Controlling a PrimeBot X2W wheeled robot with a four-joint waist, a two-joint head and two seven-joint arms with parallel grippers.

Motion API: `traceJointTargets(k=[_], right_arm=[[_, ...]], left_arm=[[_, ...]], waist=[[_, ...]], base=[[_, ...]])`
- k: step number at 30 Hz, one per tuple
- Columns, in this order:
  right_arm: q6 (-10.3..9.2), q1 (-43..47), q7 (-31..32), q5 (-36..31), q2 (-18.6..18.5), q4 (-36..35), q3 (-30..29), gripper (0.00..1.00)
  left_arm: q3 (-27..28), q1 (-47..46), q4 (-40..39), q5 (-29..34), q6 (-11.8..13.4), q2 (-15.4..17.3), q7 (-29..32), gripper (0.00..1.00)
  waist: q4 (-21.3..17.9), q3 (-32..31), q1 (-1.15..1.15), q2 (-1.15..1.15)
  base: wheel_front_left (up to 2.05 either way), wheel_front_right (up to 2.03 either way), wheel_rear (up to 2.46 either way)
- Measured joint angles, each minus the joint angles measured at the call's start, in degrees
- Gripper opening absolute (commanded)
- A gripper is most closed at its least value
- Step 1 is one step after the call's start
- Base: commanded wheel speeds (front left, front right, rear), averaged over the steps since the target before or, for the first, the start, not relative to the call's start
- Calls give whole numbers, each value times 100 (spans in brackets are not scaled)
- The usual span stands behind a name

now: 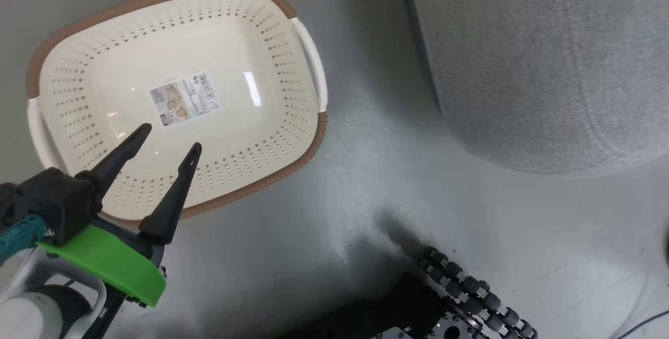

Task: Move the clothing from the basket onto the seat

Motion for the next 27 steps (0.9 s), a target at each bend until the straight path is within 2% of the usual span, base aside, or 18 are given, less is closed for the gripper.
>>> traceJointTargets(k=[1,2,3,9,14,16,20,27], right_arm=[[-3,-36,-27,-38,43,42,18,35],[-4,-80,-73,-56,100,80,31,96],[-4,-111,-101,-79,147,116,60,100],[-3,-172,-256,-161,377,304,311,100],[204,47,-535,-133,446,169,414,100],[269,269,-679,-137,416,58,437,100],[268,719,-1017,-114,404,-266,380,100],[258,1570,-1198,355,809,-900,-4,100]], left_arm=[[10,4,9,0,0,-27,-31,100],[10,10,24,0,0,-60,-45,100],[13,16,47,0,0,-98,-86,100],[118,60,185,-9,0,-326,-401,100],[30,37,241,-14,-7,-517,-611,100],[-8,37,319,-53,-34,-590,-686,100],[-3,38,511,-76,-58,-694,-878,100],[86,95,876,-343,-60,-1101,-1381,100]], waist=[[-48,-9,0,0],[-86,-27,0,0],[-114,-59,0,0],[-220,-383,-1,0],[-285,-735,-1,0],[-307,-887,-1,0],[-344,-1199,-1,0],[-344,-1761,-2,0]], base=[[0,0,0],[0,0,0],[0,0,0],[0,0,0],[0,0,0],[0,0,0],[0,0,0],[0,0,0]])
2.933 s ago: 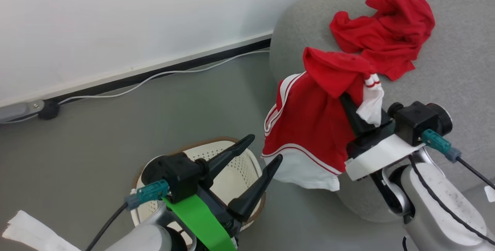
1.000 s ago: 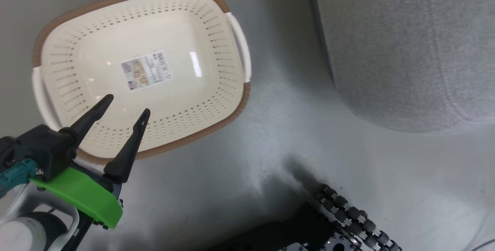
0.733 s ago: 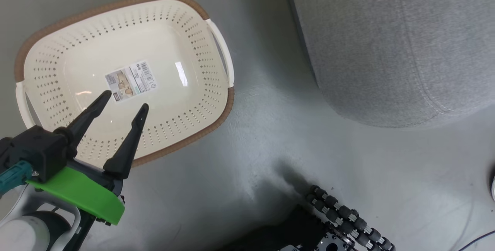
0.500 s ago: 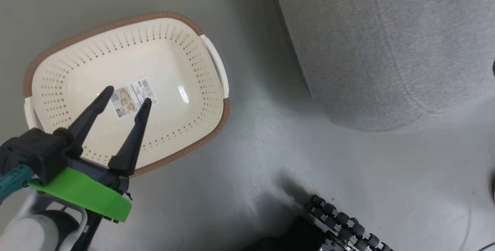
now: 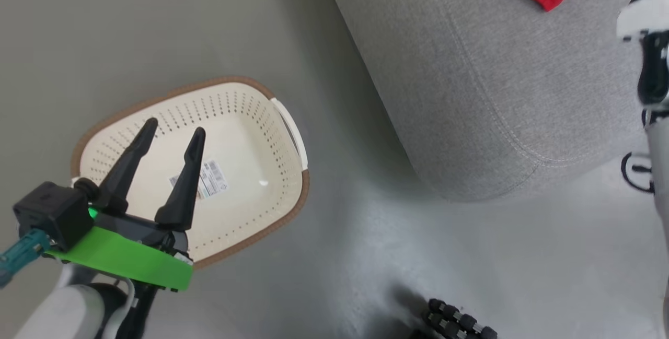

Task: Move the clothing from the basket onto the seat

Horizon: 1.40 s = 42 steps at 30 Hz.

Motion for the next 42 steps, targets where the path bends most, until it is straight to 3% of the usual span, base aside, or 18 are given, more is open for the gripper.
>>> traceJointTargets(k=[6,10,19,31,38,39,42], right_arm=[[75,548,-13,155,177,-445,3,100],[337,934,-12,155,405,-661,367,100],[616,1688,-13,-46,688,-867,965,100],[455,3053,-12,-182,738,-638,1137,100],[399,3343,-11,-194,881,-773,1280,100],[397,3365,-4,-198,881,-820,1301,0],[410,3461,4,-193,946,-732,1340,0]], left_arm=[[18,185,325,-7,0,-253,-316,100],[149,409,564,-4,2,-336,-594,100],[646,1001,1069,-7,9,-527,-766,100],[833,1422,1614,-30,15,-649,-768,100],[981,1775,1638,-31,16,-620,-768,100],[1017,1803,1626,-31,16,-611,-768,0],[982,1852,1758,-27,13,-702,-756,0]], waist=[[143,-383,0,0],[378,-646,0,0],[1006,-1271,0,0],[1901,-2195,0,0],[2271,-2762,0,0],[2313,-2827,0,0],[2345,-2875,-1,0]], base=[[0,0,0],[0,0,0],[0,0,0],[0,0,0],[0,0,0],[0,0,0],[0,0,0]])
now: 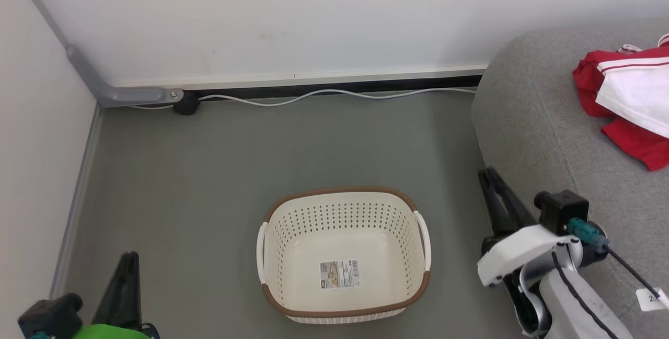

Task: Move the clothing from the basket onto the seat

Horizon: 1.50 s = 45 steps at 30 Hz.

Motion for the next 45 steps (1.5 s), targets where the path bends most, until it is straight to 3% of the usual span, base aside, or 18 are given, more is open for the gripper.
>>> traceJointTargets(k=[3,9,18,45], right_arm=[[1,188,4,14,48,158,11,0],[12,206,122,258,65,177,-162,0],[71,181,394,1166,109,226,-446,0],[256,182,987,3070,205,130,-1121,0]], left_arm=[[-88,29,130,-2,-5,-186,5,0],[-22,29,137,-297,-16,-260,64,0],[138,27,215,-761,-116,-433,253,0],[621,-199,586,-2142,-467,-820,713,0]], waist=[[3,-3,0,0],[1,-15,0,0],[-3,-34,0,0],[-18,-90,1,0]], base=[[0,0,0],[0,0,0],[0,0,0],[0,0,0]])
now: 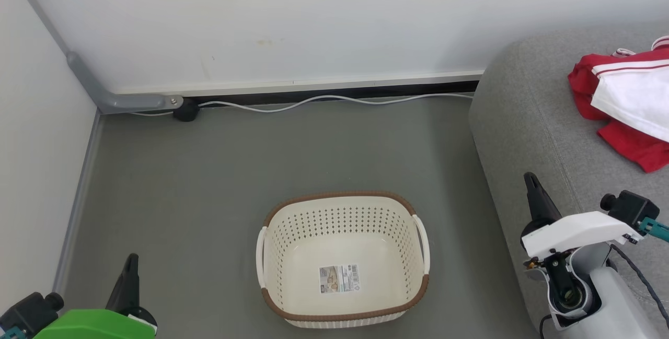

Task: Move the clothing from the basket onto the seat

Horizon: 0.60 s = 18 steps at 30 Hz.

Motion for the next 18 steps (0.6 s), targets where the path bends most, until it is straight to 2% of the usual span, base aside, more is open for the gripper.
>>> traceJointTargets(k=[18], right_arm=[[112,5,328,1257,71,-116,-397,0]], left_arm=[[312,-268,282,-824,-211,-249,302,0]], waist=[[-5,-36,0,0]], base=[[0,0,0]])
